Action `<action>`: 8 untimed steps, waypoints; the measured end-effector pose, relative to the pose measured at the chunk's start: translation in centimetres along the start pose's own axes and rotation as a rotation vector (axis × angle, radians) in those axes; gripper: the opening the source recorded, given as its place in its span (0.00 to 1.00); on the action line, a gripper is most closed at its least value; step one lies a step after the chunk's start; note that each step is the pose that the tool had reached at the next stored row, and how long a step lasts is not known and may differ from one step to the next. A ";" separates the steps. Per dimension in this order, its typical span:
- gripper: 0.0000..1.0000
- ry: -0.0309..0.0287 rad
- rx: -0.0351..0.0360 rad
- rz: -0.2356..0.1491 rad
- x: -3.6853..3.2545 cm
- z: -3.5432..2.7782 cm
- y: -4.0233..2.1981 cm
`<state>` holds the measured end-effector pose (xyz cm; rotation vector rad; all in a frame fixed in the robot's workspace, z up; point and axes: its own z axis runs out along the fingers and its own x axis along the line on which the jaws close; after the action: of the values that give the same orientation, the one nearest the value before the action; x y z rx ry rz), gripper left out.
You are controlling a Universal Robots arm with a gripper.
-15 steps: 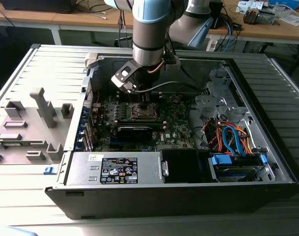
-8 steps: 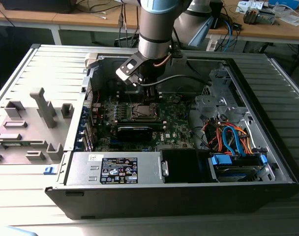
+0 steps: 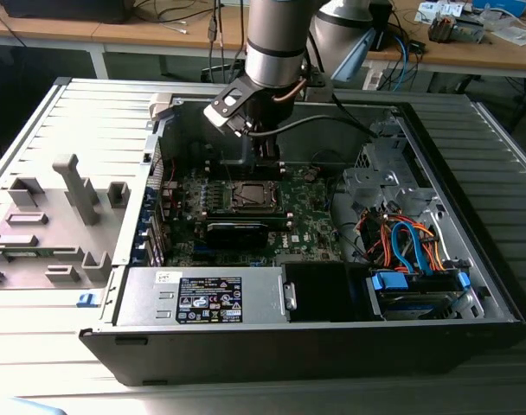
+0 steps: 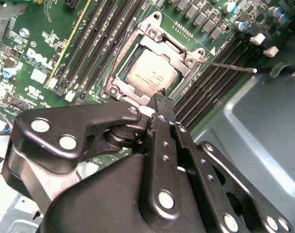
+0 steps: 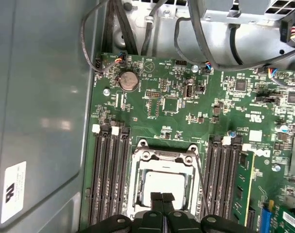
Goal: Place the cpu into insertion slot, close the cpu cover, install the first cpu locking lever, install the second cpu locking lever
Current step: 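Close the cpu cover, then install the first cpu locking lever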
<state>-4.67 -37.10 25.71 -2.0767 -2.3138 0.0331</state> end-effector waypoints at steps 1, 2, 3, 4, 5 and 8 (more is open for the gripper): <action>0.11 0.0002 -0.0002 0.000 0.00 0.00 0.00; 0.11 0.0001 -0.0001 0.000 0.00 -0.01 0.00; 0.11 -0.0001 0.0000 0.000 0.00 -0.03 0.00; 0.11 0.0000 0.0000 0.000 0.00 -0.03 0.00; 0.11 0.0000 0.0000 0.000 0.00 -0.04 0.00; 0.11 -0.0001 0.0000 0.000 0.00 -0.07 0.00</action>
<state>-4.67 -37.10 25.78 -2.0766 -2.3140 0.0332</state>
